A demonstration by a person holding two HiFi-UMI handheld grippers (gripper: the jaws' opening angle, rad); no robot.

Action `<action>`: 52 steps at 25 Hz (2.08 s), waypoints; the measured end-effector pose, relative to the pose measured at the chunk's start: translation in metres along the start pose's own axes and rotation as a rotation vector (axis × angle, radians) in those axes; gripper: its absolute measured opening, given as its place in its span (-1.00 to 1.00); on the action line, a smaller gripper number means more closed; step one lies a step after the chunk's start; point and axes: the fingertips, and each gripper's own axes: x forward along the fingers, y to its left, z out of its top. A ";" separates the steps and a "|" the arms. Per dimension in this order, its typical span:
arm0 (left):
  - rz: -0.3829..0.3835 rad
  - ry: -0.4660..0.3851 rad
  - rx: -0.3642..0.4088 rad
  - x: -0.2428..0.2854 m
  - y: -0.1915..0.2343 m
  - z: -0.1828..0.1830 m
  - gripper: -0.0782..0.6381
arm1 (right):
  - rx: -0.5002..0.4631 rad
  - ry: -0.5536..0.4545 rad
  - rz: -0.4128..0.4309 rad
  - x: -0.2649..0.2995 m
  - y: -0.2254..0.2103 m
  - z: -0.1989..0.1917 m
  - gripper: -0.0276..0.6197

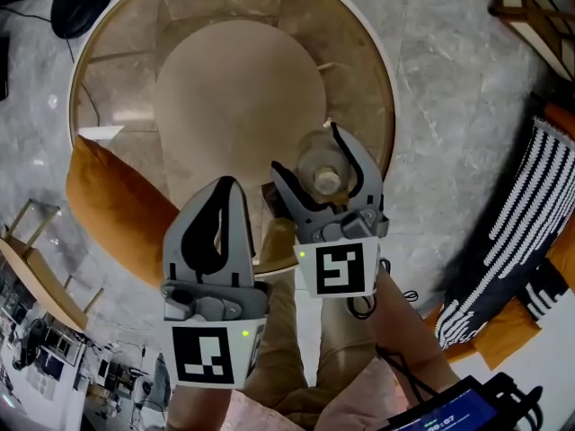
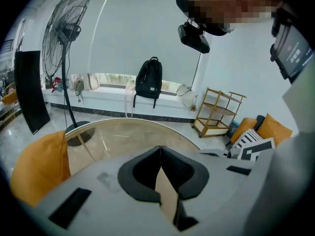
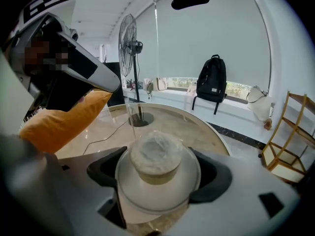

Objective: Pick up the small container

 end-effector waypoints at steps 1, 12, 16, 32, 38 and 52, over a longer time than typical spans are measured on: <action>0.001 0.006 0.004 0.000 0.001 -0.002 -0.75 | -0.003 0.002 0.000 0.001 0.000 -0.001 0.26; 0.017 0.044 -0.009 -0.006 0.002 -0.007 -0.75 | -0.024 -0.008 -0.011 0.008 -0.002 -0.006 0.20; 0.023 0.032 -0.001 -0.014 0.001 -0.002 -0.75 | -0.020 -0.016 -0.010 0.004 -0.006 0.000 0.14; 0.081 -0.099 0.058 -0.078 -0.004 0.077 -0.75 | -0.002 -0.186 0.006 -0.064 -0.012 0.122 0.14; 0.121 -0.211 0.136 -0.116 0.001 0.132 -0.75 | -0.019 -0.249 0.013 -0.103 -0.008 0.180 0.14; 0.154 -0.452 0.149 -0.239 -0.020 0.255 -0.75 | -0.076 -0.497 -0.037 -0.239 0.004 0.352 0.14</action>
